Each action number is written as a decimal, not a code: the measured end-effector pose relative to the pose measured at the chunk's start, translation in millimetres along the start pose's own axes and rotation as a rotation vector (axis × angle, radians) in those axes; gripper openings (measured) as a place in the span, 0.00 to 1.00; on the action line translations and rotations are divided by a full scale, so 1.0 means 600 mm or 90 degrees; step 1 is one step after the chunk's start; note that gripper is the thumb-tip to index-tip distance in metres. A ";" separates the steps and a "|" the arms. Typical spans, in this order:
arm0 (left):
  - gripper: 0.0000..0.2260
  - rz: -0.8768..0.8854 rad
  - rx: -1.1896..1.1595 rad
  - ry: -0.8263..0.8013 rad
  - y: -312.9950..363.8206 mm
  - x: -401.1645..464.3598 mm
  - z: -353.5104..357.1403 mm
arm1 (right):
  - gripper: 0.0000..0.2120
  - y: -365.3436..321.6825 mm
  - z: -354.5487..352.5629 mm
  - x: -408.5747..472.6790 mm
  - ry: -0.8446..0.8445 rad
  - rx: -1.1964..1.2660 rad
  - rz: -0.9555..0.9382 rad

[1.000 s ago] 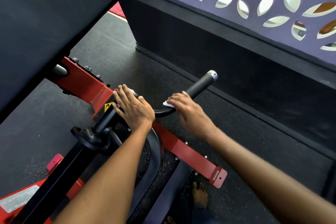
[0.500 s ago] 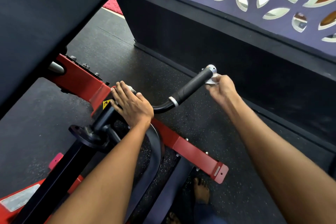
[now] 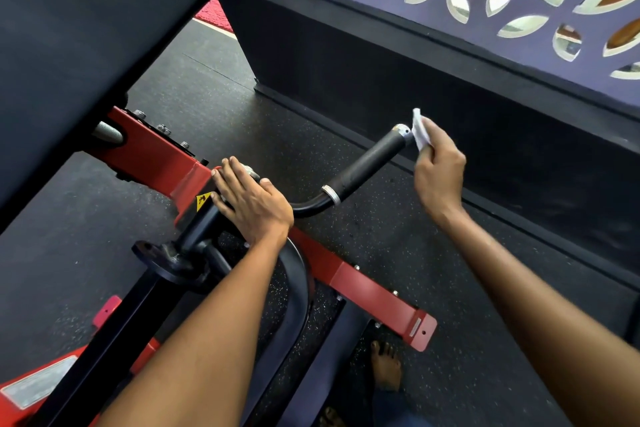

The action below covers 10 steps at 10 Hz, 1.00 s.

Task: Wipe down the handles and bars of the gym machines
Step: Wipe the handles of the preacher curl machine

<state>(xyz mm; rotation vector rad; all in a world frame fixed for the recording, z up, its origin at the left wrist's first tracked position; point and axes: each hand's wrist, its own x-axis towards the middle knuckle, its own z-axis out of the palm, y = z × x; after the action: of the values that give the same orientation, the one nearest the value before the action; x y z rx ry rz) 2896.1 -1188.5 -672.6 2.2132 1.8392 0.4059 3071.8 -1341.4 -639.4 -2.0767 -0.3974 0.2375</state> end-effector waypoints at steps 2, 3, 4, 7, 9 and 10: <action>0.27 0.002 -0.001 0.005 0.000 0.000 0.001 | 0.26 0.026 0.064 -0.053 -0.239 -0.141 -0.244; 0.27 0.001 -0.004 0.007 -0.001 0.000 0.000 | 0.26 0.020 0.076 -0.132 -0.313 -0.094 -0.316; 0.27 0.003 -0.001 0.005 -0.001 0.000 0.000 | 0.24 0.016 0.046 -0.185 -0.389 -0.027 -0.384; 0.27 0.002 0.002 0.003 -0.002 0.000 0.002 | 0.20 0.010 0.029 0.029 -0.148 -0.166 -0.141; 0.27 0.003 0.001 0.004 -0.002 -0.001 -0.001 | 0.21 -0.031 0.077 -0.085 -0.297 -0.196 -0.368; 0.27 0.004 0.000 0.003 -0.002 -0.001 -0.001 | 0.21 -0.055 0.060 -0.150 -0.288 0.006 -0.276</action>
<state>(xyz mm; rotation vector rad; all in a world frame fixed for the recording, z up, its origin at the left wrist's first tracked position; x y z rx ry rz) 2894.8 -1188.7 -672.7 2.2199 1.8359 0.4132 2970.7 -1330.6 -628.3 -1.8617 -1.0999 0.4448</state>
